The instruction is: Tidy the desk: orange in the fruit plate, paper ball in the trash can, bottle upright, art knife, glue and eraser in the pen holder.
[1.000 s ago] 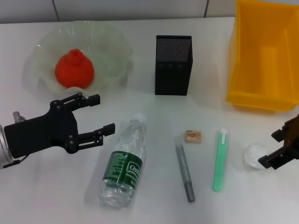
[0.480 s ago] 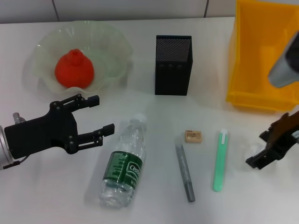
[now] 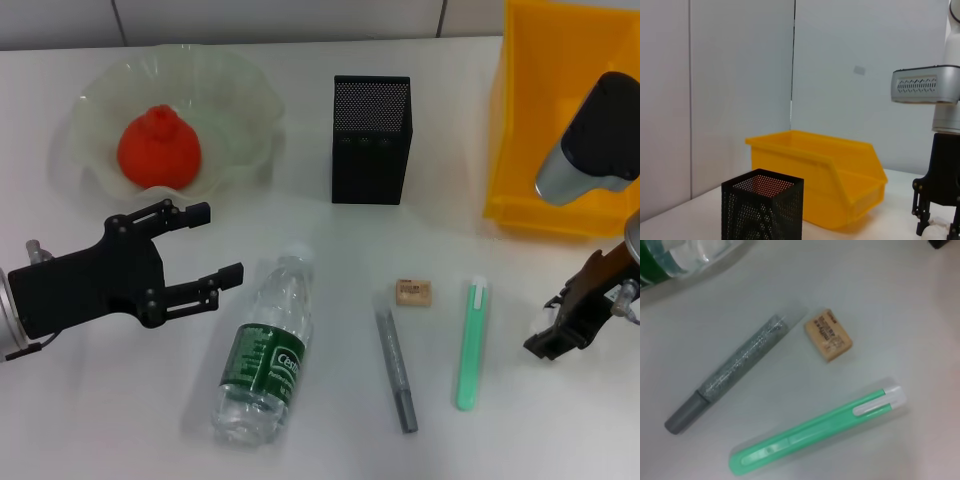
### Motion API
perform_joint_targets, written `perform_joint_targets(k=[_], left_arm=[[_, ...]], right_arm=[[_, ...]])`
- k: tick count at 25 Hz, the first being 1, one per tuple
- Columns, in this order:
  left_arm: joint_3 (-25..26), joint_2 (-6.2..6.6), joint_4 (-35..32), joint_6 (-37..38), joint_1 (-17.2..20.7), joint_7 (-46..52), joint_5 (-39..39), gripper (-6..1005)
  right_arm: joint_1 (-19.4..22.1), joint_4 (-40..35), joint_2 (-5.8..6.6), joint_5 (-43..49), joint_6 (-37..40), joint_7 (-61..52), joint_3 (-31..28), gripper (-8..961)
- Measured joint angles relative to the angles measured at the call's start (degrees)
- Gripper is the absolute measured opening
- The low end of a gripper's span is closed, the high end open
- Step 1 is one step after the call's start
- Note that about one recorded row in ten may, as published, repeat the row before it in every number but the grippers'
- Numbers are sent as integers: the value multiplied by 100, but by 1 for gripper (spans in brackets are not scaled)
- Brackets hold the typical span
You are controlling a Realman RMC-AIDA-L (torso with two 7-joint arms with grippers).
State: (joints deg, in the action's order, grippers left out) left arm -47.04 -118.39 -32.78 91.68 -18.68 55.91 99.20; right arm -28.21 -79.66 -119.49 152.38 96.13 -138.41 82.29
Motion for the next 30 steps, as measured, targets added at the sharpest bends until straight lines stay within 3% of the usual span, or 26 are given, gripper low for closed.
perform_joint_targets(k=[6, 7, 8, 11, 12, 14, 15, 16, 17, 22, 27, 30], left_arm=[[3, 0, 0, 0, -8, -2, -1, 811], [2, 0, 0, 10, -8, -2, 0, 811], [3, 0, 0, 18, -9, -2, 0, 811], [2, 0, 0, 27, 2, -4, 0, 811], [2, 0, 0, 32, 12, -7, 1, 811], [2, 0, 0, 49, 29, -7, 2, 811], [2, 0, 0, 56, 34, -5, 2, 811], [2, -3, 0, 73, 45, 1, 3, 811], [1, -4, 0, 75, 47, 1, 3, 811], [-59, -7, 45, 117, 14, 346, 30, 810], [-59, -8, -22, 336, -20, 528, 23, 810], [-3, -33, -383, 689, 22, 895, -51, 810]], right_arm=[[-3, -572, 2, -31, 320, -236, -382, 571], [-6, -991, -5, -87, 516, -246, -810, 546], [-6, -991, -5, -87, 516, -246, -810, 520], [-64, -1462, 11, -230, 533, -244, -1569, 474], [-130, -1573, 24, -276, 379, -165, -2004, 476], [-167, -1594, 31, -290, 264, -106, -2214, 480], [-206, -1521, 38, -312, -155, 25, -2501, 482], [-206, -1521, 38, -312, -155, 25, -2501, 484], [-206, -1299, 33, -327, -743, 104, -2606, 486], [-149, -517, 9, -447, -1854, 116, -2356, 496], [-137, -321, 3, -595, -2042, 114, -2262, 506], [307, -522, 18, -1579, -2071, 421, -2294, 594]])
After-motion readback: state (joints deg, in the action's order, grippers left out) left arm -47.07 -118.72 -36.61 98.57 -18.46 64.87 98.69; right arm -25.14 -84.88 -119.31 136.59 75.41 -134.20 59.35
